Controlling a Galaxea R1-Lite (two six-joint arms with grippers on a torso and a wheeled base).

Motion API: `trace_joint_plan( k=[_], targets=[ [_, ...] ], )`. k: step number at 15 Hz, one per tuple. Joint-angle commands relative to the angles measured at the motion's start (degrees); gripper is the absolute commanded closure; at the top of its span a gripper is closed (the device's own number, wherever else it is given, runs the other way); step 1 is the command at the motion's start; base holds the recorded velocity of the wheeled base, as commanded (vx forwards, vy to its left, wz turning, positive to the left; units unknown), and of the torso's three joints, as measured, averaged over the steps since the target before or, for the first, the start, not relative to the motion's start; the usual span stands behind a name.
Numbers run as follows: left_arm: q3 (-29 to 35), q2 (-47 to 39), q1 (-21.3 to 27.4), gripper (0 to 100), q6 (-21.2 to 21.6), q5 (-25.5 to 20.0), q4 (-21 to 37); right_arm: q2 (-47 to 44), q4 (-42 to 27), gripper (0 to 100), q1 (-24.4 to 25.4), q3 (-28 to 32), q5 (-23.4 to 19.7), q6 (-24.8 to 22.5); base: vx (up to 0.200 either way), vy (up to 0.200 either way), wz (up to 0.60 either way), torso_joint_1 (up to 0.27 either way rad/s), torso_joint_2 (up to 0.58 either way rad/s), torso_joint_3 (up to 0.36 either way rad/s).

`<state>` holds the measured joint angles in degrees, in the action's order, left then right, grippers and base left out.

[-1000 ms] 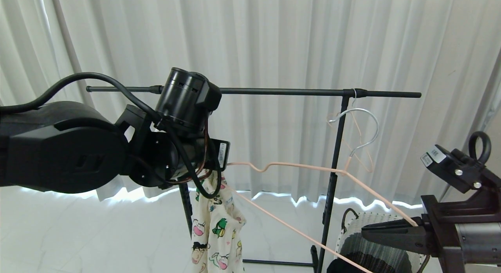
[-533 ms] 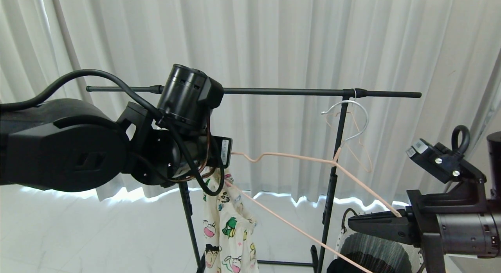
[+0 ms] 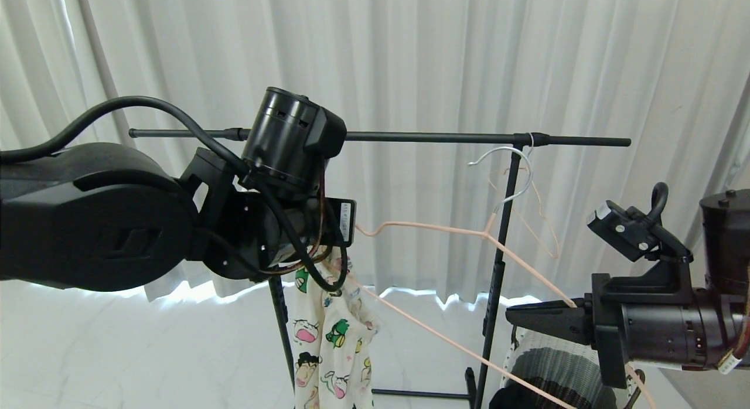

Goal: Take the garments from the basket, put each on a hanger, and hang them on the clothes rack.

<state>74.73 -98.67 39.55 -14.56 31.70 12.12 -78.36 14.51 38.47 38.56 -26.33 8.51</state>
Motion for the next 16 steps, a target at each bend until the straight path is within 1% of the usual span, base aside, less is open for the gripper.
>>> trace_joint_plan(
  k=[1, 3, 4, 5, 8, 10, 12, 15, 16],
  targets=[
    [0.68, -1.17, -1.49, 100, 0.05, 3.11, 0.01, -0.13, 0.0, 100, -0.07, -0.33, 0.05, 0.02, 0.0, 0.0, 0.0, 0.0, 0.0, 0.0],
    [0.68, -0.91, -1.58, 100, 0.14, 3.64, 0.1, -0.3, 0.08, 100, -0.07, -0.24, 0.76, 0.02, 0.0, 0.0, 0.0, 0.0, 0.0, 0.0],
    [0.68, -0.82, -1.49, 100, 0.14, 3.64, 0.1, -0.48, 0.08, 100, -0.07, -0.06, 2.34, 0.1, 0.0, 0.0, 0.0, 0.0, 0.0, 0.0],
    [0.77, -0.73, -1.31, 100, 0.05, 3.64, 0.1, -0.65, 0.17, 100, -0.07, 0.03, 2.95, 0.1, 0.0, 0.0, 0.0, 0.0, 0.0, 0.0],
    [1.12, -0.82, 0.53, 100, 0.05, 3.55, 0.1, -1.44, 0.79, 100, 0.37, 0.64, 3.13, 0.1, 0.0, 0.0, 0.0, 0.0, 0.0, 0.0],
    [1.3, -0.82, 1.41, 100, 0.05, 3.55, 0.01, -2.76, 3.16, 100, 0.46, 0.9, 3.48, 0.19, 0.0, 0.0, 0.0, 0.0, 0.0, 0.0],
    [1.82, -0.91, 1.41, 100, -0.03, 3.64, 0.01, -3.47, 3.86, 100, 0.46, 0.99, 5.15, 0.54, 0.0, 0.0, 0.0, 0.0, 0.0, 0.0],
    [2.7, -0.91, 0.09, 100, 0.05, 3.64, 0.1, -3.03, 3.86, 100, 0.37, 0.64, 6.91, 0.54, 0.0, 0.0, 0.0, 0.0, 0.0, 0.0],
    [2.88, -0.82, -0.35, 100, 0.05, 3.64, 0.36, -3.03, 3.86, 100, -0.07, 0.82, 8.14, 0.54, 0.0, 0.0, 0.0, 0.0, 0.0, 0.0]
  ],
)
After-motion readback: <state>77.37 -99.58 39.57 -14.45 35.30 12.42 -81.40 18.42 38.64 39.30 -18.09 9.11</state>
